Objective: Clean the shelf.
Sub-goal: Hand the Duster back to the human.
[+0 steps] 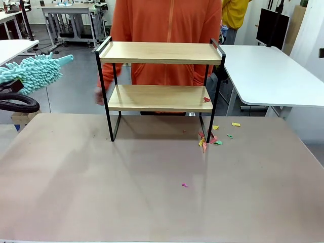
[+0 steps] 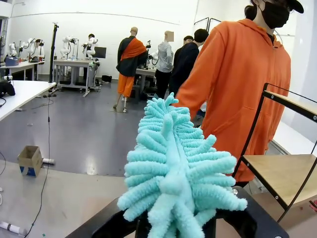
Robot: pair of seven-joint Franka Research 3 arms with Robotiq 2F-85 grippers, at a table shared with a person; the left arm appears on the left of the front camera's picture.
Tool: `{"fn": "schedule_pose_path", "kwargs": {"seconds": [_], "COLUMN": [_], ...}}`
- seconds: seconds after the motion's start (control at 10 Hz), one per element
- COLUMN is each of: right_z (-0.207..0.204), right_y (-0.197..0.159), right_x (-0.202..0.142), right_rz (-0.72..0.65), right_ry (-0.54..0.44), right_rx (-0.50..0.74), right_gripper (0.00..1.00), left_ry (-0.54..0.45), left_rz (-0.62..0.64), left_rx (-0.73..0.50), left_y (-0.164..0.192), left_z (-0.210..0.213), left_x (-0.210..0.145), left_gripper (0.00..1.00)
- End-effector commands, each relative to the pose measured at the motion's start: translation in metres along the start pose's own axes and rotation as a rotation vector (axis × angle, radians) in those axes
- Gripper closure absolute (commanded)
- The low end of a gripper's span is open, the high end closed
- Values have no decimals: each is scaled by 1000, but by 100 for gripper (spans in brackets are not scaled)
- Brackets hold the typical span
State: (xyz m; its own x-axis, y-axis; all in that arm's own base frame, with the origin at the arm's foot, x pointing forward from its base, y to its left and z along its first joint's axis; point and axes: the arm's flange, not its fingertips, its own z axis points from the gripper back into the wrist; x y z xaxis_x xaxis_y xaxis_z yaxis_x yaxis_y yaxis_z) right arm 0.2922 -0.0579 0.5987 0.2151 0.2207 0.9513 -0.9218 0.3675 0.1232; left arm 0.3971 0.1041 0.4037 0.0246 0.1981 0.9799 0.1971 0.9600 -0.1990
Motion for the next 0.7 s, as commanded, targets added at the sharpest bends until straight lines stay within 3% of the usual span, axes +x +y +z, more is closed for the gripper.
{"fn": "schedule_pose_path", "kwargs": {"seconds": [0.0,0.6], "right_z": [0,0], "right_y": [-2,-2], "right_x": [2,2], "right_rz": [27,27], "right_ry": [-24,-24], "right_rx": [3,3], "right_gripper": [0,0], "left_ry": [-13,-13], "left_rz": [7,7], "left_rx": [-1,-1], "left_y": [-1,-1], "left_z": [3,3], "left_x": [4,4], "left_gripper": [83,83]}}
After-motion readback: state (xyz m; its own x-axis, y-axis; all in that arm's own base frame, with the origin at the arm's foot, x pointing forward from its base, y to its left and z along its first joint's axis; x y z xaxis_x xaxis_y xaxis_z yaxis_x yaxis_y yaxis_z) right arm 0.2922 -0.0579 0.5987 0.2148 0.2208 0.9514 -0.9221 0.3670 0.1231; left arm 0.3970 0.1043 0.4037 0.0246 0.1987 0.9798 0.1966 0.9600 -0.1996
